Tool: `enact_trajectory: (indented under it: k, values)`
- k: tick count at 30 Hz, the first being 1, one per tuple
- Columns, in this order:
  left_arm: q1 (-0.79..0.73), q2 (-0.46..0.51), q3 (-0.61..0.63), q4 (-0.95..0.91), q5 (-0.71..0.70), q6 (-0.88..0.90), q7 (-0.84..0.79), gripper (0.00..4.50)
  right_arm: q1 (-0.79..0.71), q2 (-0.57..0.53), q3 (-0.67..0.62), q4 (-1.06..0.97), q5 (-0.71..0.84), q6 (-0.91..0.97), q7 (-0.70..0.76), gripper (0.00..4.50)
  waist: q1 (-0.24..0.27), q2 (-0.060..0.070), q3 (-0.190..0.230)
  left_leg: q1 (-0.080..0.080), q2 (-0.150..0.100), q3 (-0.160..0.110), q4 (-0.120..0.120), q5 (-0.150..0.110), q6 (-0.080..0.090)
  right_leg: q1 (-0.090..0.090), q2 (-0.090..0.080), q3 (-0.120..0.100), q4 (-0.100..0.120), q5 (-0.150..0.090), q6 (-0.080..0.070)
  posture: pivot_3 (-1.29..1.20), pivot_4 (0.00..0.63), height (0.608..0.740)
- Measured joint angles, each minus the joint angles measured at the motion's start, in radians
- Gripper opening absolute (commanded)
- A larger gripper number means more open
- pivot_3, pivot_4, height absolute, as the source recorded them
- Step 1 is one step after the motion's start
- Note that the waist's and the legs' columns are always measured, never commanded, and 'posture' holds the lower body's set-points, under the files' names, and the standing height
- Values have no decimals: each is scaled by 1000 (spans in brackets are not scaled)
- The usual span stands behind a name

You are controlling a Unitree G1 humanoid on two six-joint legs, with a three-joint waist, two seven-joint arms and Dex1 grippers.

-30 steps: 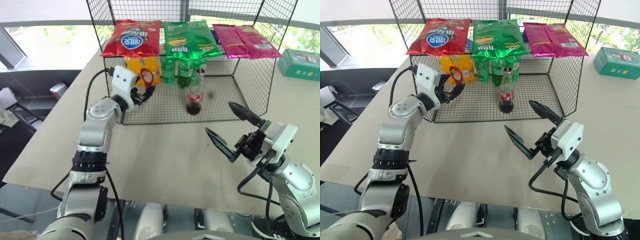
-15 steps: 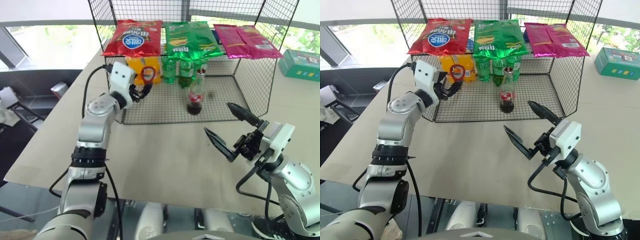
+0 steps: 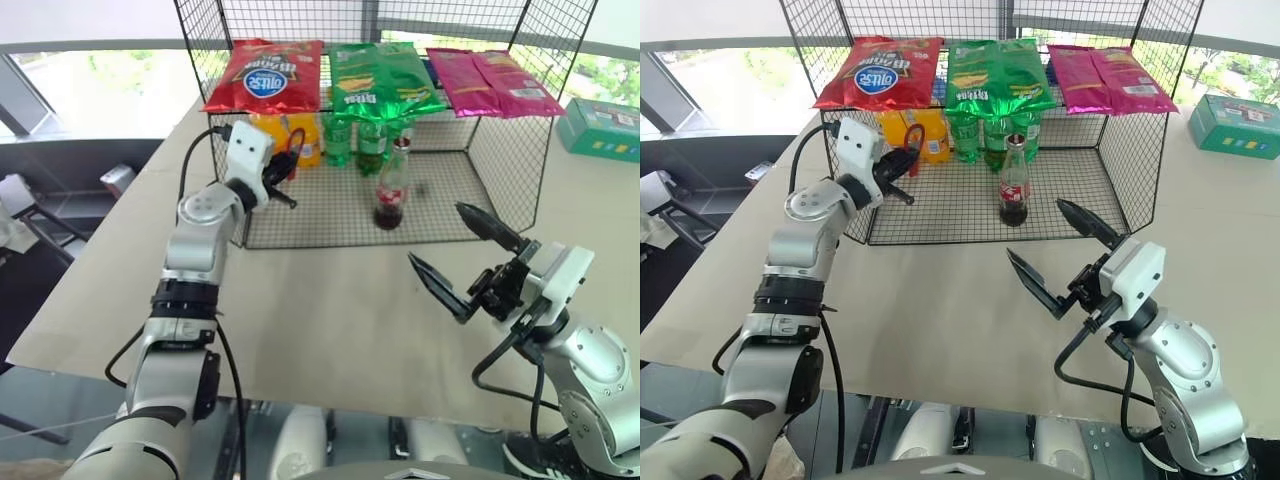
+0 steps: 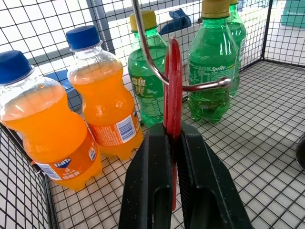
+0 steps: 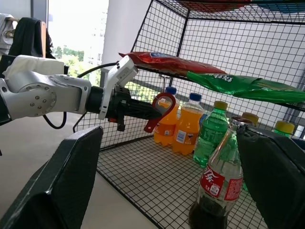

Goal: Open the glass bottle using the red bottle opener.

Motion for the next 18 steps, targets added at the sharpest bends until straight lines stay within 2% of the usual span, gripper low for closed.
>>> enact_trajectory:
  k: [7,13,18]
  values:
    - [16,6,28,-56,-57,24,-41,93,19,1,0,2,-4,-5,6,4500,0,0,0,0,0,0,0,0,0,0,0,0,0,0,0,0,150,740]
    - [68,43,90,-159,-201,147,-131,93,39,-9,-1,2,14,25,21,4500,-2,0,0,0,1,0,0,0,0,0,0,0,0,0,0,0,150,740]
    - [84,84,109,-194,-262,226,-172,93,59,-11,-3,8,22,49,21,4500,-1,0,0,1,1,0,0,0,0,0,0,0,1,0,0,0,150,740]
